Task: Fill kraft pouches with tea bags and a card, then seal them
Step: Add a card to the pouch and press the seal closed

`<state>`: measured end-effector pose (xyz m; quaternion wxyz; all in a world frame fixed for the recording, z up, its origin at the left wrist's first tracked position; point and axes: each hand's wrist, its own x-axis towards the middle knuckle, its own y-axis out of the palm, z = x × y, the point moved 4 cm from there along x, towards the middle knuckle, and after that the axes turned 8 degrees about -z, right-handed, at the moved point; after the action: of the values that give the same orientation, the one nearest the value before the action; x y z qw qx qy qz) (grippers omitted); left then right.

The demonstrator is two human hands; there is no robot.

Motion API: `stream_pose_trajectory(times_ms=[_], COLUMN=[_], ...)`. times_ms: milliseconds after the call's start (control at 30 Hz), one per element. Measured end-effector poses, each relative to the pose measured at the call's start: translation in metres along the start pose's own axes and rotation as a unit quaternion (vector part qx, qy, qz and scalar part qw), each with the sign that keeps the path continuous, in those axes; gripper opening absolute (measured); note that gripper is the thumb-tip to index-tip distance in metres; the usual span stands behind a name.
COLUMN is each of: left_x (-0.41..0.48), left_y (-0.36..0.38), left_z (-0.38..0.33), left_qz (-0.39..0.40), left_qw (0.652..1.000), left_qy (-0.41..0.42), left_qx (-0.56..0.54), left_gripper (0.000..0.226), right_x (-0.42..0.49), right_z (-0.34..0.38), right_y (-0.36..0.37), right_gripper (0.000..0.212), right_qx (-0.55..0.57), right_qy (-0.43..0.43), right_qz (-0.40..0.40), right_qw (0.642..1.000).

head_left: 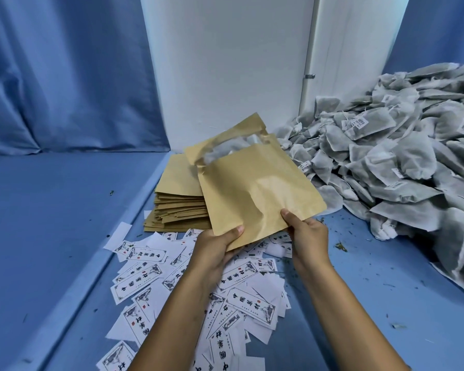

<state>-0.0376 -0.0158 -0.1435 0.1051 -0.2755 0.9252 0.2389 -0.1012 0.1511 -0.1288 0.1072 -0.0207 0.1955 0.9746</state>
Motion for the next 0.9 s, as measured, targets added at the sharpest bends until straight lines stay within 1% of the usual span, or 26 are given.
stream_pose_trajectory(times_ms=[33,100,133,200,267,333,400,500,600,667,767,900], left_x=[0.0,-0.001,-0.001,-0.001,0.0,0.001,0.0,0.0,0.001,-0.001,-0.001,0.004], left_y=[0.0,0.001,0.001,0.001,0.001,0.001,-0.001,-0.004,-0.002,0.003,0.004,-0.005], left_z=[0.001,0.004,0.005,0.005,0.006,0.008,0.01,0.011,0.009,0.01,0.012,0.009], left_qz=[0.003,0.013,0.017,0.024,0.026,0.024,0.039,0.061,0.062,0.067,0.072,0.099], left_qw=[1.0,0.999,0.999,0.999,0.999,0.999,0.996,0.991,0.994,0.995,0.995,0.989], left_qy=[-0.017,-0.038,-0.043,-0.042,-0.038,-0.046,-0.071,-0.11,-0.082,-0.057,-0.045,-0.057], left_qx=[-0.013,-0.017,-0.007,0.01,0.006,0.008,0.03,0.05,0.041,0.044,0.055,0.098], left_gripper=[0.027,0.03,0.035,0.046,0.049,0.047,0.041,0.043,0.036,0.034,0.034,0.035], right_x=[-0.001,-0.001,-0.001,-0.002,-0.005,-0.003,0.0,-0.001,-0.01,-0.016,-0.019,-0.021], right_z=[0.0,-0.001,-0.001,-0.007,-0.012,-0.015,-0.015,-0.013,-0.016,-0.02,-0.023,-0.021], right_y=[0.0,0.0,0.001,0.004,0.008,0.008,0.006,0.005,0.013,0.017,0.017,0.016], right_gripper=[0.034,0.01,0.006,0.013,0.016,0.016,0.013,0.01,0.022,0.028,0.027,0.018], right_qx=[0.01,0.012,-0.001,-0.044,-0.078,-0.089,-0.081,-0.068,-0.066,-0.089,-0.087,-0.061], right_qy=[0.007,0.014,0.013,0.022,0.04,0.051,0.05,0.034,0.057,0.078,0.09,0.113], right_qz=[-0.001,0.0,0.008,0.046,0.08,0.081,0.068,0.068,0.132,0.159,0.152,0.142], right_qw=[1.0,1.0,1.0,0.998,0.993,0.991,0.993,0.995,0.987,0.98,0.98,0.982])
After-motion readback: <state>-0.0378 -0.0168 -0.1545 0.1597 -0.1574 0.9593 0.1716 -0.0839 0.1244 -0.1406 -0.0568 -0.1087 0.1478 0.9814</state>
